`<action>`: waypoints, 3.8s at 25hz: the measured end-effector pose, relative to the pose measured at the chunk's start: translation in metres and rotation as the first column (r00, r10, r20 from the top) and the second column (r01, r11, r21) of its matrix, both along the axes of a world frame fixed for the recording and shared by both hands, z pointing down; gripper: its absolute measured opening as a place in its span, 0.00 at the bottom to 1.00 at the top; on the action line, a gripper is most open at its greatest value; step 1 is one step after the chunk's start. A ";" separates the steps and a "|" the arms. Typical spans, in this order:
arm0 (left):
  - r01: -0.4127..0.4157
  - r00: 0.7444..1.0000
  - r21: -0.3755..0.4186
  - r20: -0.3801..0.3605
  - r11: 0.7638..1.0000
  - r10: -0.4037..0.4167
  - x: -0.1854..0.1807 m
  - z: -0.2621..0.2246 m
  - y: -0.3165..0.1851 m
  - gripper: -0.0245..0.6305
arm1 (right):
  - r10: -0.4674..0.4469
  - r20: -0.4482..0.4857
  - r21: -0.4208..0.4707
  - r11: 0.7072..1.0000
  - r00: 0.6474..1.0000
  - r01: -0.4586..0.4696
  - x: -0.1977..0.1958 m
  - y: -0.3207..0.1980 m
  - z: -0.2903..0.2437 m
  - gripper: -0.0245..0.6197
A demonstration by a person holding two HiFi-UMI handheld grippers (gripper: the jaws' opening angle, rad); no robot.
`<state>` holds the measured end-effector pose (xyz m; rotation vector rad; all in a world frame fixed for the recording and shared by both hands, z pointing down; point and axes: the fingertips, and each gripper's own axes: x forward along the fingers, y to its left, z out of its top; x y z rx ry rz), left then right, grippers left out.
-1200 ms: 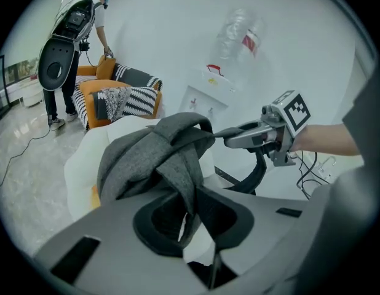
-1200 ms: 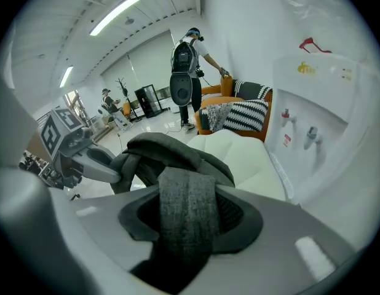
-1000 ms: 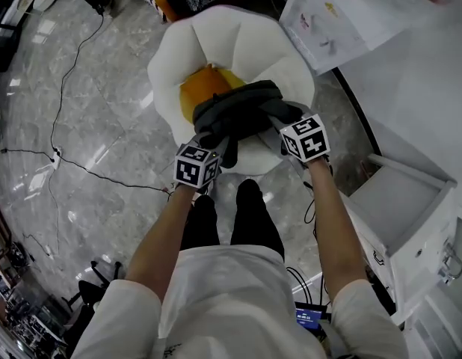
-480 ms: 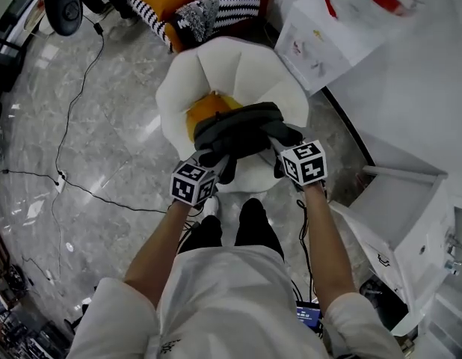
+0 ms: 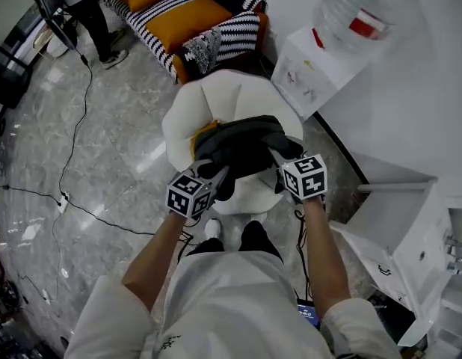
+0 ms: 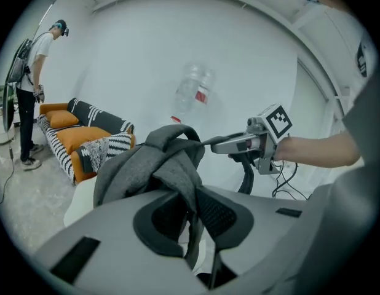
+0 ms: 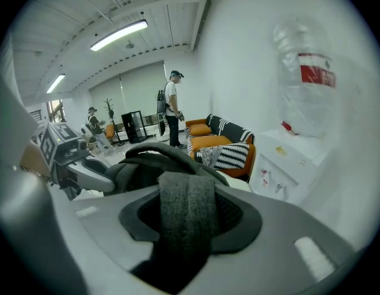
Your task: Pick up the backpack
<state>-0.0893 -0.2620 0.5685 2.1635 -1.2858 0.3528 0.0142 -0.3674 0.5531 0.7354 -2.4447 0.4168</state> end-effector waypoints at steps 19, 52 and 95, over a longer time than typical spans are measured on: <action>-0.046 0.997 0.205 0.067 0.978 0.033 -0.030 -0.094 0.001 0.10 | 0.031 0.099 0.108 0.993 0.995 -0.041 -0.025 0.006 -0.095 0.29; -0.123 0.990 0.513 0.127 0.850 0.067 -0.061 -0.270 -0.040 0.10 | -0.036 0.241 0.344 0.938 0.970 -0.051 -0.058 -0.034 -0.265 0.29; -0.058 0.997 0.512 -0.020 0.857 0.080 -0.070 -0.370 -0.095 0.10 | -0.001 0.269 0.393 0.913 0.963 -0.108 -0.068 -0.086 -0.357 0.30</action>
